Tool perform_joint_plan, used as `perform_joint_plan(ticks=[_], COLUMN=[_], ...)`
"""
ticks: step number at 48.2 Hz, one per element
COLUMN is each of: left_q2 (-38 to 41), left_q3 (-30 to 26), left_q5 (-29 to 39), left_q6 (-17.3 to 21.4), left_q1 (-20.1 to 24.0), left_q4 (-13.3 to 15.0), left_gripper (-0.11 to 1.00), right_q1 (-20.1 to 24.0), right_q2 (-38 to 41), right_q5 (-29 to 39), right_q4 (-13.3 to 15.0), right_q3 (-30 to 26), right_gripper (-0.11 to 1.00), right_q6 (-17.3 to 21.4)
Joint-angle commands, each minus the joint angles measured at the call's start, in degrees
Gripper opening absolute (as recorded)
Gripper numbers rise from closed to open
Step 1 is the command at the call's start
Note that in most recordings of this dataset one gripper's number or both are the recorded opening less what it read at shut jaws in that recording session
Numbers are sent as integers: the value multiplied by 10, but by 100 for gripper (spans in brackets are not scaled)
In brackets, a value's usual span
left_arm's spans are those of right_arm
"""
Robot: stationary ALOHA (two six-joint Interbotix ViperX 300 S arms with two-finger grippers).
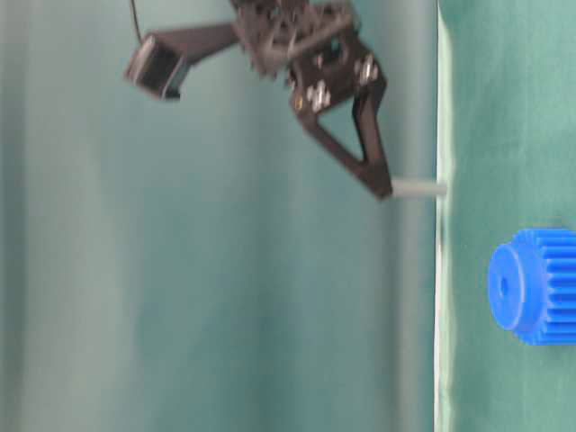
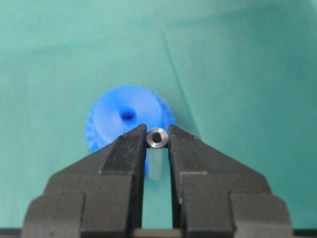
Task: Insert the shaft placed at a random location into the center hole of the medium gear at another random location.
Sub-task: 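Carry the shaft left over the blue gear's center hole, then align and lower the shaft into the gear's center hole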
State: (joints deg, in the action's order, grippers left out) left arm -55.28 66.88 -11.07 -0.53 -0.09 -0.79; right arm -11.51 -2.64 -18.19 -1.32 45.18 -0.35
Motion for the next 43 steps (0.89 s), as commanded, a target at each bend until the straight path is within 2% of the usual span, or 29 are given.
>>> perform_joint_plan(ticks=[1,23,43], left_q2=[4,5,5], left_q3=[-13,-13,-13], left_q5=[-3,-2,-2], left_q6=[-1,-1,-1], left_q1=[0,0,0], left_q4=[-2,-2,-2], left_gripper=[0,0,0], right_q1=[7,15,16], right_q2=[14,86,91], right_q5=[2,9,18], right_q4=[-1,-1,-1], right_q3=[-41,-126,-134], right_gripper=[14,14,14], right_q6=[-8,-7,-5])
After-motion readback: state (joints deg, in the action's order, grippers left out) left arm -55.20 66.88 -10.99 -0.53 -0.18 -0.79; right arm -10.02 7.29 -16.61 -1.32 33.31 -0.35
